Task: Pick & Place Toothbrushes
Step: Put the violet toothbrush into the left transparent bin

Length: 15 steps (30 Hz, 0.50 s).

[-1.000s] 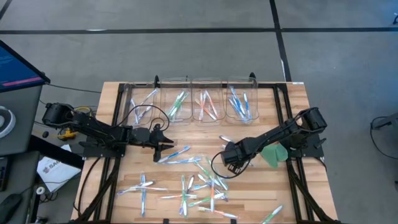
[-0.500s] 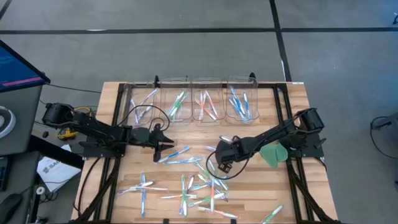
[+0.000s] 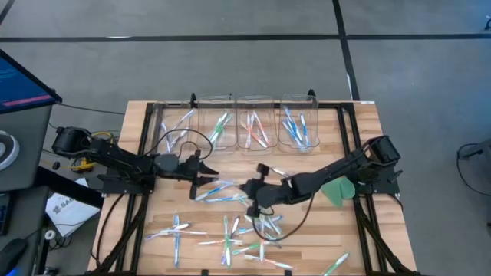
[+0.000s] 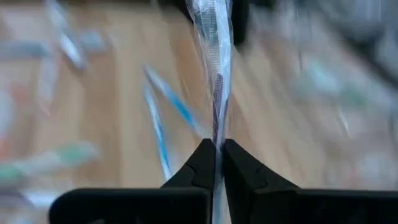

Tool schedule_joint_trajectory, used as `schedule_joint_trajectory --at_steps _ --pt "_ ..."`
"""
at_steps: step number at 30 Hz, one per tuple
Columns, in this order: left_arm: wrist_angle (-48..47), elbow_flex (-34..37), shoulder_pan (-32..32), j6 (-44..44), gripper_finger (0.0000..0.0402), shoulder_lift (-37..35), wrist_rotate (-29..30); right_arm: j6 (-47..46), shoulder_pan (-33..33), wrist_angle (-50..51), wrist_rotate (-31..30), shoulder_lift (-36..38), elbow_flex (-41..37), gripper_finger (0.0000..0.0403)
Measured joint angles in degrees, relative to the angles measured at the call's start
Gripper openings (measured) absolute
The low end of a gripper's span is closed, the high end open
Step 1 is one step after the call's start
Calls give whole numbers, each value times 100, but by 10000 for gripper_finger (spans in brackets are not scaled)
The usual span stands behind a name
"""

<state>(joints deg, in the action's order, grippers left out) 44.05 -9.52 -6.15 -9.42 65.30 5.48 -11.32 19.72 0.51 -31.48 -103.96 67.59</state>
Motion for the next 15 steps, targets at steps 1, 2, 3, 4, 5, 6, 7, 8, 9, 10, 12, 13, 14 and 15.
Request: schedule_joint_trajectory --at_steps 1,2,3,4,5,6,7,8,9,10,12,13,14,15 --pt "211 0 0 55 99 0 -1 298 28 -350 -1 0 44 9" --pt "425 0 -1 132 99 0 -1 566 61 -670 0 3 73 10" --pt "640 0 -10 200 99 0 -34 807 84 -944 0 8 96 10" --pt "839 0 -24 333 99 -2 -108 1014 93 -1170 0 9 121 8" --pt "1003 0 -53 549 99 -2 -273 1180 95 -1329 4 10 147 6" --pt "1166 0 -98 810 99 -2 -489 1298 94 -1418 6 11 166 5" --pt "1343 0 -145 1040 99 -2 -687 1381 89 -1445 6 11 196 5" --pt "1519 0 -194 1191 99 -2 -774 1432 87 -1445 5 11 225 5" --pt "1666 0 -247 1303 99 -3 -794 1460 78 -1447 7 11 246 5" --pt "1763 0 -281 1388 99 -4 -789 1476 68 -1451 15 11 252 6" --pt "1895 0 -293 1551 99 -4 -782 1476 24 -1440 56 12 252 7" --pt "1928 -2 -293 1604 99 -4 -782 1478 6 -1447 91 -8 252 7" --pt "1920 -10 -291 1626 99 -4 -752 1480 -2 -1453 130 -21 254 7" --pt "1913 -11 -289 1627 99 -4 -731 1480 -2 -1435 141 -32 252 6"
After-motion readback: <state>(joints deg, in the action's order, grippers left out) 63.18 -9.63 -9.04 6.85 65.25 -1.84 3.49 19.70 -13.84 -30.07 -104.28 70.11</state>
